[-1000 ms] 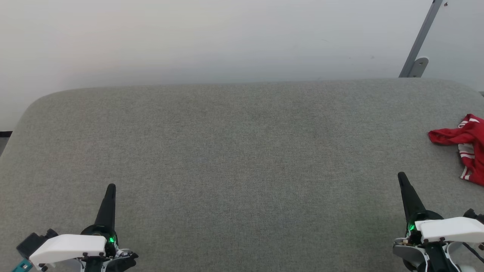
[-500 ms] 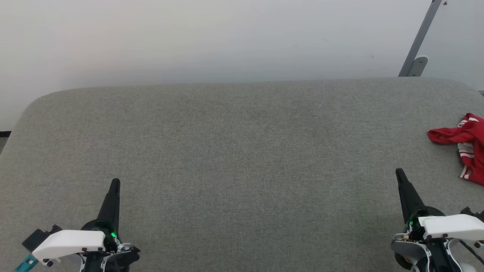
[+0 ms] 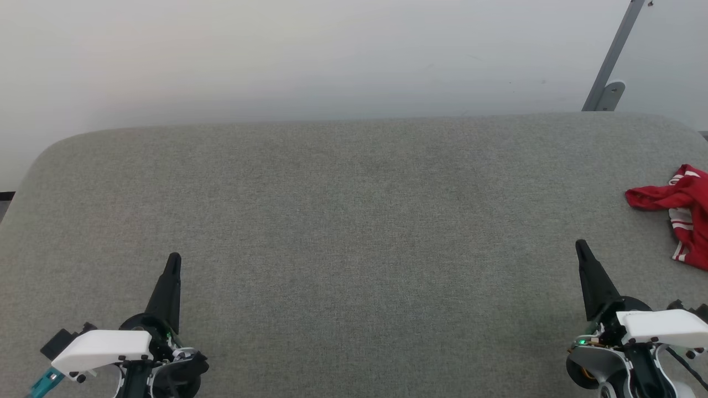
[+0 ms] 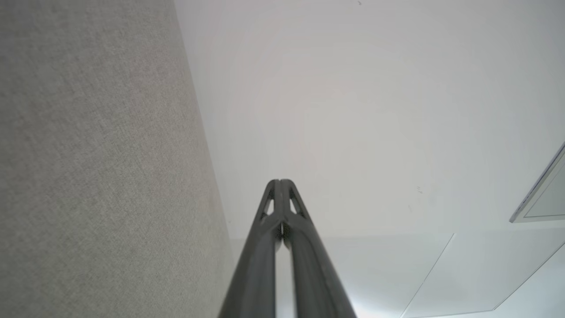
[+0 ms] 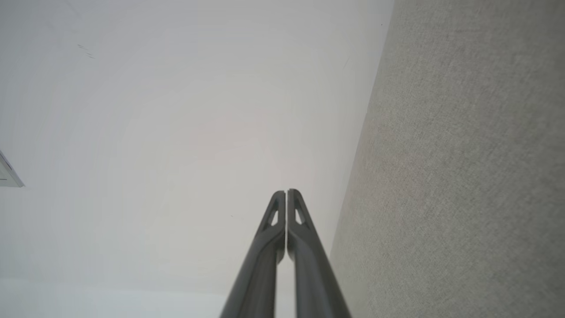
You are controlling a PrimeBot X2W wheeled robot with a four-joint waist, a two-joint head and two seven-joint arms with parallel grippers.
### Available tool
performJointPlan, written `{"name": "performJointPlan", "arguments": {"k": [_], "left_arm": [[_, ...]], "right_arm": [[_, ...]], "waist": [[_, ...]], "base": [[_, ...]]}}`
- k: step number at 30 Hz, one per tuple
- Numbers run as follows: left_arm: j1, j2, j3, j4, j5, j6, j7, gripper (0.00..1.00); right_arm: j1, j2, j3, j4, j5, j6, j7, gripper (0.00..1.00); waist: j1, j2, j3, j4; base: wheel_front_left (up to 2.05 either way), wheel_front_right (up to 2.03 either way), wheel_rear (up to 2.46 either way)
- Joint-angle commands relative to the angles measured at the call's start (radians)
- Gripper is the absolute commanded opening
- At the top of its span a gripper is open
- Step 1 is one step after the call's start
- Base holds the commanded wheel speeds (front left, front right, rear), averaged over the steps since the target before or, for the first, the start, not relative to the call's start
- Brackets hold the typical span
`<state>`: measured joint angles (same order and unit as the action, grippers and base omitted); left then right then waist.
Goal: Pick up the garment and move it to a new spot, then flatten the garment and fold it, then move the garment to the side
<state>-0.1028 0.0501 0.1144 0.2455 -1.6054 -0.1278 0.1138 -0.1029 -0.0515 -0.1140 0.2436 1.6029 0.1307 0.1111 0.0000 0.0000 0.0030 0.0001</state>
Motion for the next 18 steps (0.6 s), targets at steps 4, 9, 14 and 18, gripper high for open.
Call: {"name": "performJointPlan", "arguments": {"k": [4,9,14,18], "left_arm": [[-0.013,0.0,-0.001,0.0,-0.009,-0.005,0.004,0.0],[-0.013,0.0,-0.001,0.0,-0.009,-0.005,0.004,0.0],[-0.013,0.0,-0.001,0.0,-0.009,-0.005,0.004,0.0],[-0.013,0.0,-0.001,0.0,-0.009,-0.005,0.004,0.0]], "right_arm": [[-0.009,0.003,-0.001,0.003,0.011,0.0,0.006,0.0],[-0.009,0.003,-0.001,0.003,0.011,0.0,0.006,0.0],[-0.009,0.003,-0.001,0.003,0.012,0.0,0.006,0.0],[-0.009,0.003,0.0,0.003,0.011,0.0,0.006,0.0]], "waist": [[0.0,0.0,0.0,0.0],[0.0,0.0,0.0,0.0],[0.0,0.0,0.0,0.0],[0.0,0.0,0.0,0.0]], "base": [[0.0,0.0,0.0],[0.0,0.0,0.0],[0.0,0.0,0.0],[0.0,0.0,0.0]]}}
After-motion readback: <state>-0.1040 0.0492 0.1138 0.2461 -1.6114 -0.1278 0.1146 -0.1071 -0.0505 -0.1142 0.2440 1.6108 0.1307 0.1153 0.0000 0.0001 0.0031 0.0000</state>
